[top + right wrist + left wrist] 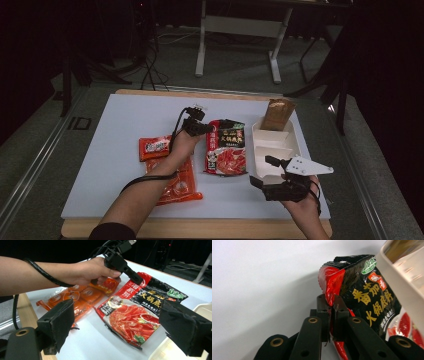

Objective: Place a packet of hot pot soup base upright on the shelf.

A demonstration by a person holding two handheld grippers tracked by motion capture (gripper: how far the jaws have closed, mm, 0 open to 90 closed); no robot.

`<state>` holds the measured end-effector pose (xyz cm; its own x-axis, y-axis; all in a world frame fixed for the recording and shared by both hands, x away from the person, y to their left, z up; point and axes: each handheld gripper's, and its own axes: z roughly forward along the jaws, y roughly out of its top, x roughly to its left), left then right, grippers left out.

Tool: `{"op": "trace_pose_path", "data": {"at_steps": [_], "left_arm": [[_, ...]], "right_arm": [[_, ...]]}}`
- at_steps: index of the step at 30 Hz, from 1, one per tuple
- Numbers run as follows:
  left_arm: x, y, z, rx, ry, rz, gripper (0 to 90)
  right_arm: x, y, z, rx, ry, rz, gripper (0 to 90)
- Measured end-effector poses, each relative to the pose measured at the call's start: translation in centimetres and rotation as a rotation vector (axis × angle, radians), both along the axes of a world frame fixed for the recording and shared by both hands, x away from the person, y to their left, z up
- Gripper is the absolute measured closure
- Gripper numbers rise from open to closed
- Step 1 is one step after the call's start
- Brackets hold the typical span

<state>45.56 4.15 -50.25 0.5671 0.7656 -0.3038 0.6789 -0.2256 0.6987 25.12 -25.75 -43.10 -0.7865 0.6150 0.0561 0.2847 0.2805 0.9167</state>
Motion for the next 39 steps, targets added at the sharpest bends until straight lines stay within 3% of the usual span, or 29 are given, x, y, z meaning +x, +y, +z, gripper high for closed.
{"op": "trace_pose_path", "data": {"at_steps": [12,15,22,29,31,34,39], "left_arm": [[-2.7,0.3,2.8,-0.07,-0.076,-0.036,86.8],[-3.6,0.2,3.5,-0.085,-0.099,-0.046,86.8],[-5.0,0.1,4.5,-0.097,-0.141,-0.074,86.8],[-5.7,0.2,4.9,-0.134,-0.154,-0.089,86.8],[-5.8,0.2,5.0,-0.145,-0.157,-0.095,86.8],[-6.0,0.3,5.3,-0.156,-0.165,-0.1,86.8],[-6.8,0.3,6.2,-0.164,-0.208,-0.122,86.8]], "right_arm": [[0.0,-0.8,0.5,0.032,-0.002,-0.014,11.2],[-0.2,-1.0,0.8,0.027,-0.035,-0.038,12.8],[-0.1,-1.4,1.2,0.029,-0.061,-0.041,13.2],[0.3,-2.1,1.5,-0.002,-0.103,-0.1,13.2],[0.4,-2.3,1.8,-0.006,-0.053,-0.121,13.2],[0.4,-2.7,2.0,0.005,-0.012,-0.152,12.9],[0.3,-3.0,2.6,-0.003,-0.037,-0.175,10.3]]}}
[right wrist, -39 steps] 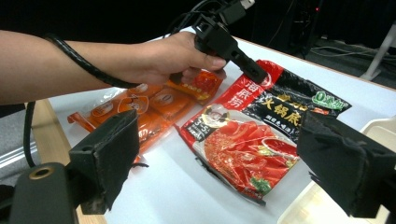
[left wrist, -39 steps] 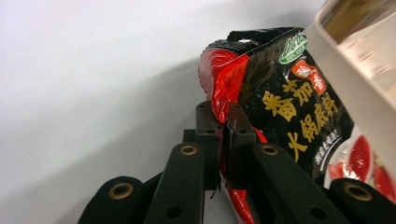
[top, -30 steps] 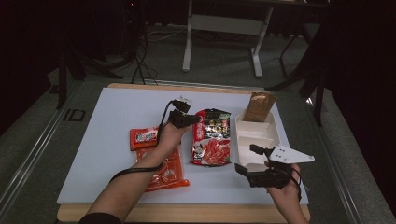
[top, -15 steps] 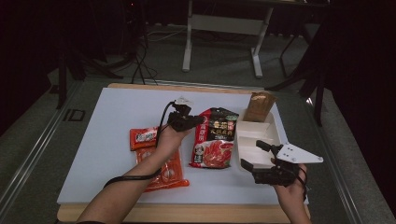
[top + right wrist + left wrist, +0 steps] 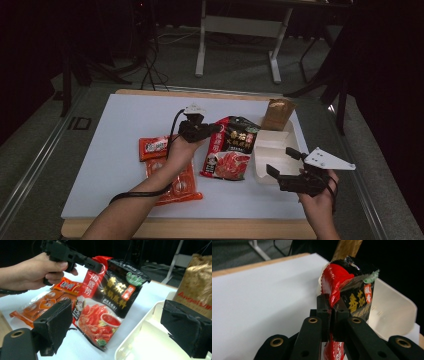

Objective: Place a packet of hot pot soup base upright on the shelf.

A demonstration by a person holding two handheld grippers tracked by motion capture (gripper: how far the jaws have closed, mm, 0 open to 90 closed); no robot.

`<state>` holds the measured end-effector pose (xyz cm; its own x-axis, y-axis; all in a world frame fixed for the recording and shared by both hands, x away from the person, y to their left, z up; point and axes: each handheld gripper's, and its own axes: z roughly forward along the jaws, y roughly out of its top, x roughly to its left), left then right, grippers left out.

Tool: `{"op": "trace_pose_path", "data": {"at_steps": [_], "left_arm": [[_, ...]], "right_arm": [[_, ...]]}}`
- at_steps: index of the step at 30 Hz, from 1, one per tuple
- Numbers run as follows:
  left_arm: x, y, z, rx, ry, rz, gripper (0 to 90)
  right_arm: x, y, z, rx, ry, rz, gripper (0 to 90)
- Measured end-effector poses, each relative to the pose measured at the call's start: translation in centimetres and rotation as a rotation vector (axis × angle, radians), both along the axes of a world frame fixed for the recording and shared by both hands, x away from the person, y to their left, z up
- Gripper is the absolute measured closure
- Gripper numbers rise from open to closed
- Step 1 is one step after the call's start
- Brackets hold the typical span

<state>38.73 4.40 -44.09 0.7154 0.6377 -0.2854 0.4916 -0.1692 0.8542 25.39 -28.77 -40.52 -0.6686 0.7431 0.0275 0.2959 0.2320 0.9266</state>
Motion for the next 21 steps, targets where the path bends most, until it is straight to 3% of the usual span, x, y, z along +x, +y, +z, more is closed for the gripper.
{"op": "trace_pose_path", "data": {"at_steps": [7,12,13,18,19,21], "left_arm": [[-1.2,0.4,1.6,-0.011,-0.051,-0.019,86.8],[-1.5,1.0,2.1,-0.039,-0.054,-0.028,86.8],[-1.9,1.5,2.6,-0.076,-0.057,-0.044,86.8],[-2.3,1.8,2.9,-0.103,-0.068,-0.055,86.7],[-2.7,2.0,3.1,-0.137,-0.072,-0.071,86.7],[-2.8,2.1,3.1,-0.158,-0.073,-0.075,86.7]], "right_arm": [[0.5,-0.2,0.5,0.007,0.007,0.007,12.6],[0.8,0.0,0.6,-0.001,0.012,0.014,13.6],[1.5,0.3,0.8,0.002,0.024,0.032,16.6],[2.8,0.8,1.1,0.012,0.037,0.048,21.7],[2.8,0.8,1.1,0.012,0.037,0.048,23.4],[3.9,1.5,1.2,0.018,0.061,0.068,28.7]]}}
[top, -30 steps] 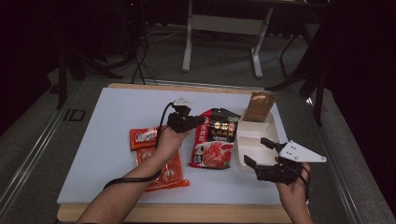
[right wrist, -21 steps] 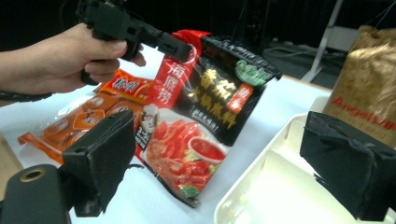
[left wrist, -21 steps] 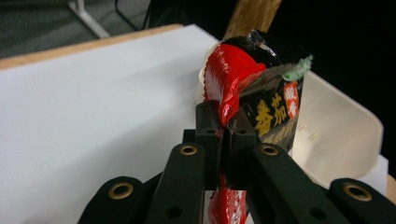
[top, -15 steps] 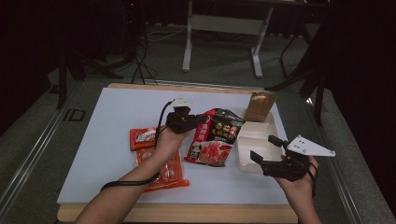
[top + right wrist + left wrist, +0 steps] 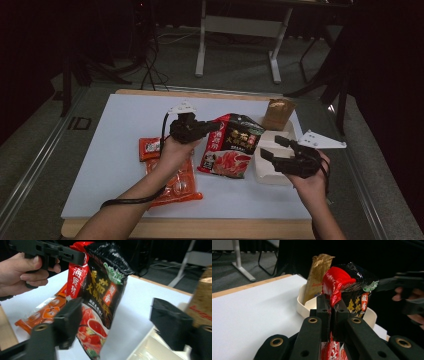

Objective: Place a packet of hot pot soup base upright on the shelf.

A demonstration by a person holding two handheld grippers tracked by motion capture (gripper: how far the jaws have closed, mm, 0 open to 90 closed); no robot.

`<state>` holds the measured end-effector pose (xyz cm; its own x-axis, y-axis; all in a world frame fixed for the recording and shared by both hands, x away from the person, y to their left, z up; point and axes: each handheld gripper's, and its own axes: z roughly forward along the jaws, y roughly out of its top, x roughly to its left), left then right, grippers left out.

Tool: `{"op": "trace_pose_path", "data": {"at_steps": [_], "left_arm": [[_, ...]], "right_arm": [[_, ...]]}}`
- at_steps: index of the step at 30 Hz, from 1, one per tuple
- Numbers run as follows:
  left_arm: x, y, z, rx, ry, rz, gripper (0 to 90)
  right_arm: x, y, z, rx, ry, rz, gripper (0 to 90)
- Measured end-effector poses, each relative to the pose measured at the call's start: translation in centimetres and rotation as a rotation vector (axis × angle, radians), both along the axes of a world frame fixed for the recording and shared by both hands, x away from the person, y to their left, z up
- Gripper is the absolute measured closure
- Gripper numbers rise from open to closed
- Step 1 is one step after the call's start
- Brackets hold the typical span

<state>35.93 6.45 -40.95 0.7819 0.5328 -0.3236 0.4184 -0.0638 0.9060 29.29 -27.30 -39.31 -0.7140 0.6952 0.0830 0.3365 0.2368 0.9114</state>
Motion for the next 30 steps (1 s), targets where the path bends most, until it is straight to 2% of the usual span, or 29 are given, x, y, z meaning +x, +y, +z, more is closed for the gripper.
{"op": "trace_pose_path", "data": {"at_steps": [2,3,6,8,13,15,16,18,20,22,25,30], "left_arm": [[-0.1,0.1,-0.1,-0.022,-0.011,-0.01,86.7],[-0.1,0.1,-0.1,-0.034,-0.001,-0.014,86.7],[-0.1,-0.2,-0.1,-0.045,0.003,-0.024,86.7],[-0.3,-0.4,0.0,-0.046,-0.007,-0.03,86.7],[-0.6,-0.6,0.4,-0.085,-0.012,-0.046,86.6],[-0.7,-0.8,0.6,-0.086,-0.02,-0.058,86.6],[-0.8,-0.9,0.7,-0.086,-0.024,-0.063,86.6],[-0.9,-1.2,0.8,-0.083,-0.029,-0.072,86.5],[-0.8,-1.2,0.8,-0.083,-0.032,-0.077,86.4],[-0.7,-1.2,0.9,-0.074,-0.032,-0.086,86.1],[-0.6,-1.0,0.8,-0.069,-0.032,-0.103,85.4],[-0.8,-0.9,1.0,-0.058,-0.031,-0.113,79.8]], "right_arm": [[0.6,0.5,-0.2,-0.004,0.004,-0.003,29.9],[1.0,0.8,-0.4,-0.008,0.011,0.005,30.4],[1.6,1.3,-0.6,0.022,0.032,0.03,31.9],[1.8,1.6,-0.4,0.036,0.039,0.045,40.6],[2.2,1.7,0.2,0.055,0.038,0.048,50.2],[2.4,1.7,0.3,0.056,0.046,0.06,52.1],[2.5,1.7,0.4,0.055,0.047,0.064,57.7],[2.7,1.6,0.6,0.101,0.069,0.098,63.7],[2.8,1.6,0.8,0.084,0.067,0.093,72.0],[2.8,1.4,0.9,0.1,0.077,0.116,74.1],[2.7,1.5,1.2,0.08,0.086,0.12,75.8],[2.6,1.5,1.8,0.071,0.07,0.117,76.8]]}}
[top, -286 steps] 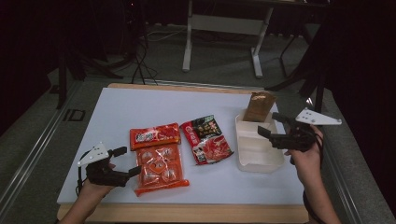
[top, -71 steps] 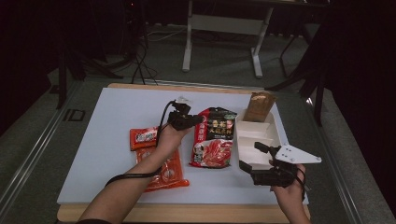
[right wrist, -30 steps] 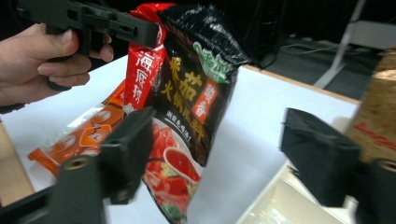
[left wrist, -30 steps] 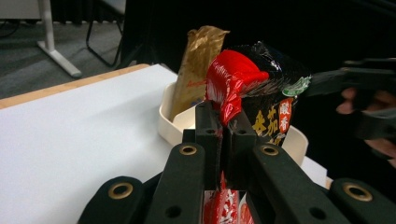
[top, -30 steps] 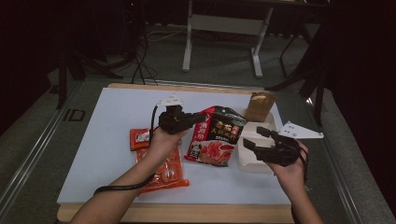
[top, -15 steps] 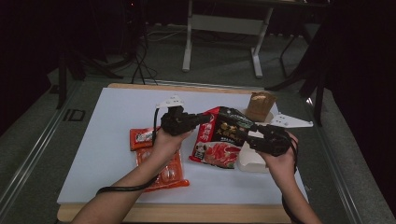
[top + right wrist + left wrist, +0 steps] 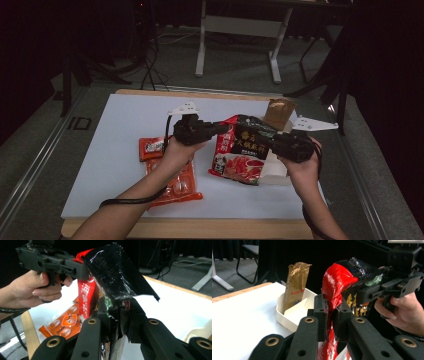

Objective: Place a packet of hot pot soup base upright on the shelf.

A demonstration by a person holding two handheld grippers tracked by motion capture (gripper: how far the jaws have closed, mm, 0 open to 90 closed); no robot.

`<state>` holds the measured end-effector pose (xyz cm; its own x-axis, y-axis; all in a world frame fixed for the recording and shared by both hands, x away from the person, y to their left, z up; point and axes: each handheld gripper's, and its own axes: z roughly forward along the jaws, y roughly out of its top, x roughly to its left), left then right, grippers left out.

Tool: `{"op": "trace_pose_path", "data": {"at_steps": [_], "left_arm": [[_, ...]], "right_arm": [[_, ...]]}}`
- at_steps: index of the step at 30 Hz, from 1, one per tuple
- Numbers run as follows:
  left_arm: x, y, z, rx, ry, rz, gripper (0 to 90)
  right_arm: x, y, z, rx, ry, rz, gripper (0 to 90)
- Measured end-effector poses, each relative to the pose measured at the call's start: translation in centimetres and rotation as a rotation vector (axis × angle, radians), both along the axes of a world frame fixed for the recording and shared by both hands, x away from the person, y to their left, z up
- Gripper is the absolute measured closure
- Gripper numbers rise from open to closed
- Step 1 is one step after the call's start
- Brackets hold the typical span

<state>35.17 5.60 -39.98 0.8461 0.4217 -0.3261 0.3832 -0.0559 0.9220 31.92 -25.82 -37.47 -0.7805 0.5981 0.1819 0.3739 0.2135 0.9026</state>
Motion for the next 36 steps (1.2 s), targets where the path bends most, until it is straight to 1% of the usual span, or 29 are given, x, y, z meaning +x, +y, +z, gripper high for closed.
{"op": "trace_pose_path", "data": {"at_steps": [2,4,6,7,9,11,14,15,16,17,18,19,20,22,23,24,25,26,27,29,31,32,33,34,35,36], "left_arm": [[0.0,0.1,0.0,0.001,0.005,-0.016,75.7],[0.0,0.3,0.0,0.004,0.01,-0.02,68.6],[-0.1,0.5,0.1,0.019,-0.002,-0.005,60.3],[-0.1,0.7,0.0,0.019,-0.002,-0.002,55.8],[-0.2,1.0,-0.1,0.026,0.0,0.01,49.1],[-0.4,1.3,-0.3,0.037,0.0,0.01,43.2],[-0.7,1.7,-0.6,0.04,-0.003,-0.007,34.4],[-0.8,1.8,-0.7,0.038,-0.008,-0.022,28.8],[-0.9,1.9,-0.8,0.043,-0.014,-0.011,25.7],[-0.9,1.9,-0.8,0.043,-0.014,-0.011,25.7],[-1.2,2.0,-1.1,0.039,-0.014,-0.006,25.6],[-1.2,2.0,-1.1,0.039,-0.014,-0.006,22.9],[-1.3,2.0,-1.4,0.032,-0.012,-0.01,22.9],[-1.7,2.0,-2.2,0.056,-0.041,0.017,13.8],[-1.8,2.0,-2.4,0.059,-0.046,0.021,12.6],[-1.9,2.1,-2.7,0.056,-0.043,0.021,10.1],[-1.9,2.2,-2.9,0.052,-0.039,0.009,7.1],[-2.0,2.2,-3.1,0.056,-0.039,0.007,4.3],[-2.1,2.3,-3.2,0.071,-0.041,0.012,1.4],[-2.2,2.6,-3.6,0.075,-0.04,0.01,1.4],[-2.4,2.8,-3.9,0.067,-0.038,0.002,1.3],[-2.5,2.9,-4.0,0.079,-0.043,0.009,1.3],[-2.7,3.0,-4.2,0.079,-0.052,0.015,1.3],[-2.8,3.1,-4.3,0.081,-0.057,0.009,1.3],[-2.9,3.1,-4.3,0.087,-0.06,0.014,1.3],[-3.1,3.2,-4.5,0.092,-0.071,0.021,1.3]], "right_arm": [[-0.1,0.0,0.3,-0.006,-0.012,0.001,77.0],[-0.1,0.0,0.5,-0.01,-0.024,0.003,77.2],[0.0,0.1,0.7,-0.02,-0.031,0.002,77.3],[0.0,0.1,0.8,-0.024,-0.033,0.001,77.3],[0.1,-0.1,0.9,-0.017,-0.033,0.0,77.3],[0.2,-0.2,1.1,-0.012,-0.038,-0.005,77.3],[0.4,-0.3,1.5,-0.007,-0.048,-0.009,77.2],[0.5,-0.4,1.6,-0.003,-0.049,-0.009,77.3],[0.5,-0.4,1.7,-0.005,-0.052,-0.011,77.2],[0.6,-0.4,1.9,-0.007,-0.059,-0.015,77.2],[0.7,-0.4,2.1,-0.007,-0.063,-0.019,77.2],[0.7,-0.4,2.1,-0.007,-0.063,-0.019,77.2],[0.8,-0.4,2.1,-0.006,-0.067,-0.021,77.2],[1.1,-0.6,2.4,-0.003,-0.072,-0.032,77.1],[1.2,-0.7,2.6,-0.001,-0.075,-0.036,77.1],[1.3,-0.8,2.7,0.002,-0.079,-0.04,77.1],[1.5,-0.9,2.8,0.005,-0.081,-0.045,77.1],[1.6,-1.0,2.9,0.006,-0.085,-0.049,77.0],[1.7,-1.1,3.0,0.008,-0.09,-0.054,77.0],[2.0,-1.4,3.3,0.006,-0.099,-0.062,77.0],[2.3,-1.7,3.7,0.008,-0.11,-0.068,77.0],[2.5,-1.9,3.9,0.005,-0.116,-0.075,77.0],[2.7,-2.1,4.0,0.006,-0.12,-0.082,76.9],[2.9,-2.3,4.1,0.01,-0.126,-0.085,76.9],[3.1,-2.5,4.3,0.009,-0.134,-0.09,76.9],[3.3,-2.7,4.4,0.01,-0.134,-0.098,76.9]]}}
